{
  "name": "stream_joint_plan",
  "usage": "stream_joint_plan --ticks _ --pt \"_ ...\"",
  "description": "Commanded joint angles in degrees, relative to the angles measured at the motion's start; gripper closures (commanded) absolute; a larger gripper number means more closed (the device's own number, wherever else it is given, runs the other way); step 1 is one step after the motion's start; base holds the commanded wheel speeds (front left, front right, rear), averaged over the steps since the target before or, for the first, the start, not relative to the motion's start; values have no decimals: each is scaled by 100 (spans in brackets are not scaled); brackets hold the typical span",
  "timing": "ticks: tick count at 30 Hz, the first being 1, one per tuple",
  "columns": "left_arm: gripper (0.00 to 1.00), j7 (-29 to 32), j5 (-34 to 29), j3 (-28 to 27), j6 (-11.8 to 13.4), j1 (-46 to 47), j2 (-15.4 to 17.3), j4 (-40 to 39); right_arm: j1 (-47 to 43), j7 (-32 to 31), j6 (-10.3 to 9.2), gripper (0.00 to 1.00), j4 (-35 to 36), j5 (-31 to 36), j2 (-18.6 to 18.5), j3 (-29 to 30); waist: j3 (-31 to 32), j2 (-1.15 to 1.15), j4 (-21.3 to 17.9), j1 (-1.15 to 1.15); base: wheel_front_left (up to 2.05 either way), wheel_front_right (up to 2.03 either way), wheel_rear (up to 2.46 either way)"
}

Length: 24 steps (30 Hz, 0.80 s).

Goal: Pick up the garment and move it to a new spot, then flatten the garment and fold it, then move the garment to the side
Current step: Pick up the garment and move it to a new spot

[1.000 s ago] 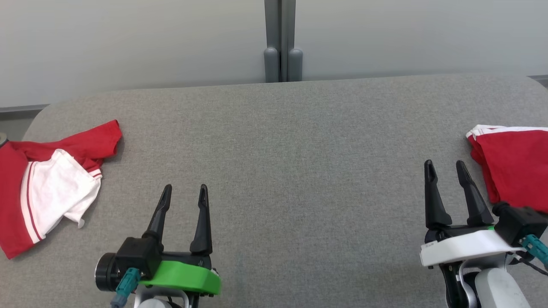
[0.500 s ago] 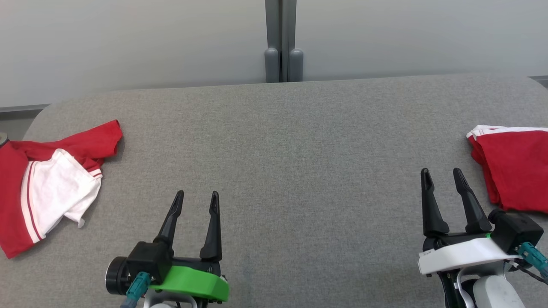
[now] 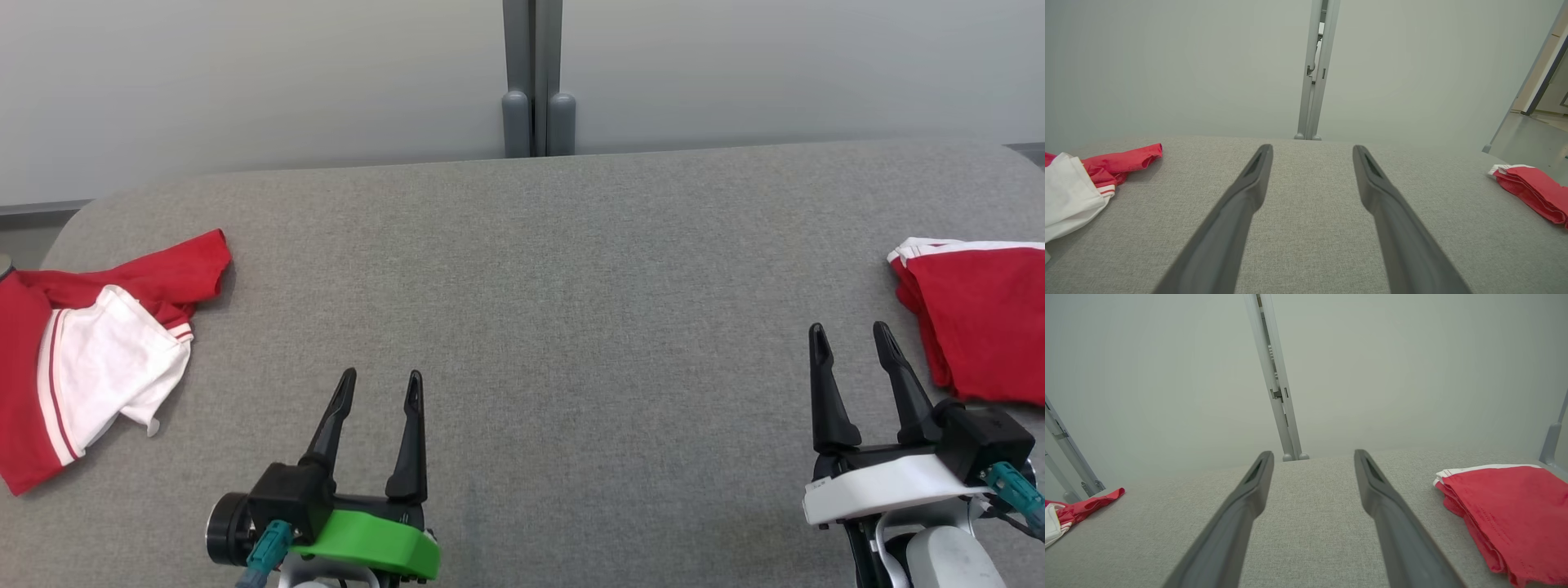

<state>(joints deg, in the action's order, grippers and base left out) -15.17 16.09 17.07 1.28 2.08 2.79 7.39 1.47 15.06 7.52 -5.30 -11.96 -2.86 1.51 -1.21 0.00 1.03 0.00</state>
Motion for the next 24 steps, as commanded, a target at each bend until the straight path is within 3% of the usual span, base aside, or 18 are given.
stream_joint_plan --ticks 1,9,24 --pt "0 5 -7 6 4 13 22 1 16 15 -7 0 -5 -21 -5 14 -6 0 13 0 0 0 0" --pt "0 4 52 -64 22 148 22 13 8 15 -7 0 -92 -124 -5 -102 -92 0 341 0 0 0 0" --pt "0 5 -83 -433 -9 160 22 53 46 15 -7 0 -193 -294 -8 -574 -111 0 1837 0 0 0 0"
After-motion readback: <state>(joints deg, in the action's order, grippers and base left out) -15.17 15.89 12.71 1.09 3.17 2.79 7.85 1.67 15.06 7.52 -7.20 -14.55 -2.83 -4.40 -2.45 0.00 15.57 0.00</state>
